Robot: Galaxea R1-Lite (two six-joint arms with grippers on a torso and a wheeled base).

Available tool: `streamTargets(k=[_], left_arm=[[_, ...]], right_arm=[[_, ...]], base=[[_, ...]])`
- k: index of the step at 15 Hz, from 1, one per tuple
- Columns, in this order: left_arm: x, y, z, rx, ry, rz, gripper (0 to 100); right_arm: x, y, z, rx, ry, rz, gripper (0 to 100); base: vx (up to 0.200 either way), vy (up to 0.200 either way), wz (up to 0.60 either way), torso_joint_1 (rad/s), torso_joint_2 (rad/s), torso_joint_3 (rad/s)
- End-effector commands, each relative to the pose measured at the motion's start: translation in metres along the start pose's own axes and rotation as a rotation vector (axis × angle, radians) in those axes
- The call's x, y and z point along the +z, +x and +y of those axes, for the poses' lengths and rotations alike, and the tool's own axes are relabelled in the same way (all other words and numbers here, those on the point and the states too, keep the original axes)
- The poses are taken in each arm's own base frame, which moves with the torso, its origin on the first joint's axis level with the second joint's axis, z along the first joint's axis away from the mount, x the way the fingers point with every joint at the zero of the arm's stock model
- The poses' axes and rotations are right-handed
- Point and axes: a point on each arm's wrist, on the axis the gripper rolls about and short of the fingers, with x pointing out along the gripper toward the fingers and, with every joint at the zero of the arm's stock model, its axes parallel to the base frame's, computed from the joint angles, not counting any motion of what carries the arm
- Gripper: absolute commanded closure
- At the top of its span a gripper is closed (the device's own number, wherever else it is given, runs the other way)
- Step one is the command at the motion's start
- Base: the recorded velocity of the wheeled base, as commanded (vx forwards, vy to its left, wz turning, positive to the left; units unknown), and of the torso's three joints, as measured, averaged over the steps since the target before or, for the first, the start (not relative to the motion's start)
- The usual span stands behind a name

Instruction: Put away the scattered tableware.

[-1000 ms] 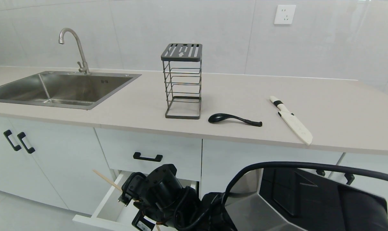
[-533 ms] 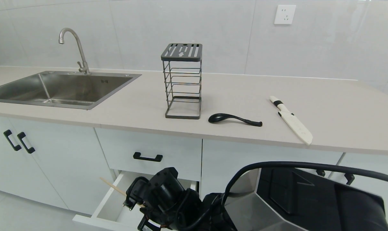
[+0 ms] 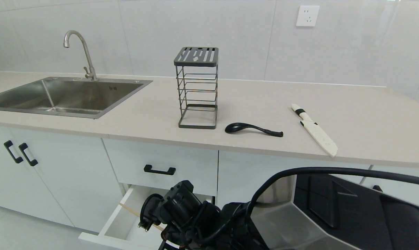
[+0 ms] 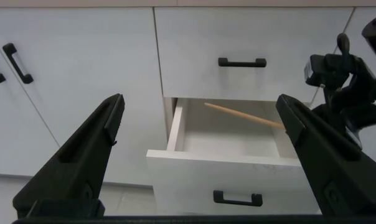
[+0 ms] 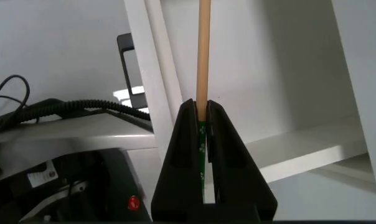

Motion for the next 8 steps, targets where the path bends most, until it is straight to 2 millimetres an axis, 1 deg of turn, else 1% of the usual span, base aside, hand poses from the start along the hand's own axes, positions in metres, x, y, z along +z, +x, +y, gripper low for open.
streamTargets(k=[1,3,5,6,8], left_arm=[[0.0,0.0,0.0,0.0,0.0,0.0,0],[0.0,0.0,0.0,0.0,0.0,0.0,0],[0.0,0.0,0.0,0.0,0.0,0.0,0],[0.0,0.0,0.0,0.0,0.0,0.0,0],[0.0,0.0,0.0,0.0,0.0,0.0,0]], right_arm=[[0.003,-0.001,-0.002,-0.021,0.0,-0.008,100],[0.008,0.005,-0.003,-0.041,-0.005,-0.022,100],[0.008,0.009,-0.004,-0.04,-0.013,-0.022,100],[0.008,0.011,-0.004,-0.042,-0.012,-0.023,0],[0.01,0.012,-0.004,-0.042,-0.013,-0.029,0]], base=[[0.0,0.0,0.0,0.0,0.0,0.0],[0.0,0.0,0.0,0.0,0.0,0.0],[0.0,0.0,0.0,0.0,0.0,0.0],[0.0,0.0,0.0,0.0,0.0,0.0],[0.0,0.0,0.0,0.0,0.0,0.0]])
